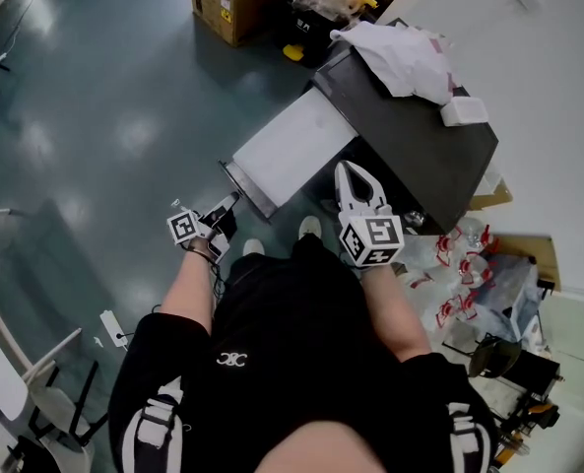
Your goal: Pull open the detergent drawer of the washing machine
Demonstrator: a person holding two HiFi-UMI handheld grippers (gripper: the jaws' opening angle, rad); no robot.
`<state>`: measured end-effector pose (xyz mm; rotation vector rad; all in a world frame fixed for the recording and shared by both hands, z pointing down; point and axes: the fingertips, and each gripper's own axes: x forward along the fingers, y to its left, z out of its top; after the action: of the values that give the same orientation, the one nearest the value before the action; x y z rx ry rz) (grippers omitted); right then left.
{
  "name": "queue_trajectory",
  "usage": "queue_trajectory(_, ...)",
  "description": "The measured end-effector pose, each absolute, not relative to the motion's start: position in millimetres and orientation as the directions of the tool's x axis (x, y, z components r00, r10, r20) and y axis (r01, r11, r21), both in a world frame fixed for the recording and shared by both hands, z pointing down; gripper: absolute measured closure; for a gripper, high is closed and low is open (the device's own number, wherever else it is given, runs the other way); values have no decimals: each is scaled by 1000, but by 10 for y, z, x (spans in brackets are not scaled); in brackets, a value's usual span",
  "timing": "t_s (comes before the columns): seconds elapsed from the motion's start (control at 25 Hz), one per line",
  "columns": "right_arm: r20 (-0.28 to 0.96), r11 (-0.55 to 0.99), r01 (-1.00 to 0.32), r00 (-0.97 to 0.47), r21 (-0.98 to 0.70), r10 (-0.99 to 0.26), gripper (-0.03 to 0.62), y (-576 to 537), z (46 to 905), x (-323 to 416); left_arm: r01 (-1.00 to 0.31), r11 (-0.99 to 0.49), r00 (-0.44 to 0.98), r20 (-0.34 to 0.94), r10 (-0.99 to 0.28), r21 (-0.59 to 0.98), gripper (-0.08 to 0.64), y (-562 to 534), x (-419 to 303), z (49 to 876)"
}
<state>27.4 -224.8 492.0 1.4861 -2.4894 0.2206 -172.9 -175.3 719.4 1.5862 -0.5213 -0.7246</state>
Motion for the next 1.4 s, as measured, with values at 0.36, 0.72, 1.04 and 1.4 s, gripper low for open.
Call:
queue_trajectory(0.36, 240, 507, -862, -496, -17, -835, 591, -2275, 4864, -21, -273, -102, 615, 92, -783, 957, 460, -1806, -2351, 7297)
queue_trajectory(0.72, 149, 562, -827, -558, -23, -816, 591, -2286, 4560, -318, -789, -100, 298, 236, -925, 606, 560, -2080, -3240, 6290)
queue_trajectory(1.04, 75, 562, -827, -560, 2, -825, 591, -2271, 4274, -442, -996, -20, 35, 186, -982, 85, 561, -2034, -3378, 4865)
queue_trajectory(1.4, -51, 472, -881, -472, 19, -880, 591, -2262, 3857, -268, -995, -70, 63, 103, -993, -67, 561, -1821, -2755, 3876)
